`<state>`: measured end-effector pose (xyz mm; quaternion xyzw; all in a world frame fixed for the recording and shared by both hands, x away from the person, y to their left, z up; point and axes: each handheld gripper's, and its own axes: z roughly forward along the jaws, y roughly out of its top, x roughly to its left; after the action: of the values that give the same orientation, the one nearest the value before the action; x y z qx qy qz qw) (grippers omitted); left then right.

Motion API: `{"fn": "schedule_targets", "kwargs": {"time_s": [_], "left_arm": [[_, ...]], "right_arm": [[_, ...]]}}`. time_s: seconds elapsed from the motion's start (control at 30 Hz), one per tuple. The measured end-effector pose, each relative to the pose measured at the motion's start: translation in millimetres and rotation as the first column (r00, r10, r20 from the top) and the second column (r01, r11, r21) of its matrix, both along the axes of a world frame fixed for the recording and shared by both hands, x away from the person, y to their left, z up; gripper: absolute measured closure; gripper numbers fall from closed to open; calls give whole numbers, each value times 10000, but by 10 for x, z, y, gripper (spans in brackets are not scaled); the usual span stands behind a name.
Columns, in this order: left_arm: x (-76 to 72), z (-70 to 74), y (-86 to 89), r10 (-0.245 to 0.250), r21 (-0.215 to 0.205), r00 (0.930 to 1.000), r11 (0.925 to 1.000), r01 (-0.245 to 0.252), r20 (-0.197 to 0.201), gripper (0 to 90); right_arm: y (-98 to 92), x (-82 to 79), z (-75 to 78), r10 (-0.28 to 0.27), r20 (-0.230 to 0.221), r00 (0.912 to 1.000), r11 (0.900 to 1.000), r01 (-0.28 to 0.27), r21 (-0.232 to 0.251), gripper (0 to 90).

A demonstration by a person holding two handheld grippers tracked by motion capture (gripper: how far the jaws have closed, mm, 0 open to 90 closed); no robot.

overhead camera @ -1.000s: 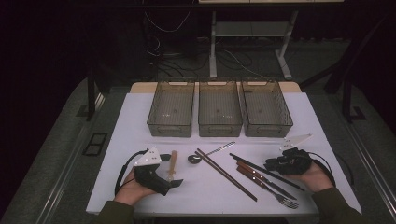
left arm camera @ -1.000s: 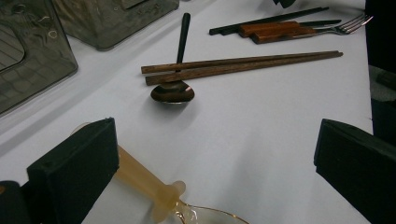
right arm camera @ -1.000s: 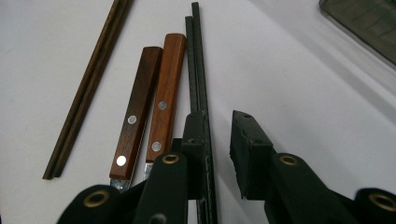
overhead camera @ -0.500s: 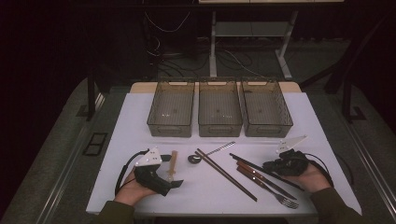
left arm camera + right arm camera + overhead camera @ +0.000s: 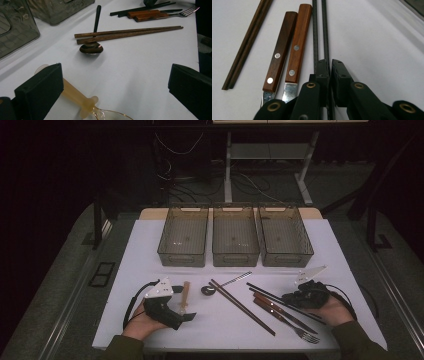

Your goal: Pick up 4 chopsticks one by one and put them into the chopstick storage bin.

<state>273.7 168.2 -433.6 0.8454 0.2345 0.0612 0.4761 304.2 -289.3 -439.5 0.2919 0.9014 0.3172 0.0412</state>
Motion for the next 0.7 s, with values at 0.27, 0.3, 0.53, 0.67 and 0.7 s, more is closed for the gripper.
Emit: {"fn": "schedule_targets", "kwargs": {"time_s": [0.27,0.3,0.53,0.67,0.7], "left_arm": [[-1,-3,-6,12,-23,10000,10000,-12,-4,0],[-1,-3,-7,6,-24,10000,10000,-6,3,0],[-4,-3,-8,-4,-22,10000,10000,4,6,0],[-1,-3,-4,-2,-29,10000,10000,2,-1,0],[-1,-3,-5,-4,-26,10000,10000,4,-2,0]], "right_arm": [[6,16,1,-59,66,10000,9999,58,113,840],[11,20,-1,-80,57,10000,9999,79,122,839],[63,68,-29,-57,130,9999,9997,54,253,839],[90,64,-40,70,350,9994,9999,-75,125,847],[91,59,-41,25,328,9995,9999,-30,140,848]]}}
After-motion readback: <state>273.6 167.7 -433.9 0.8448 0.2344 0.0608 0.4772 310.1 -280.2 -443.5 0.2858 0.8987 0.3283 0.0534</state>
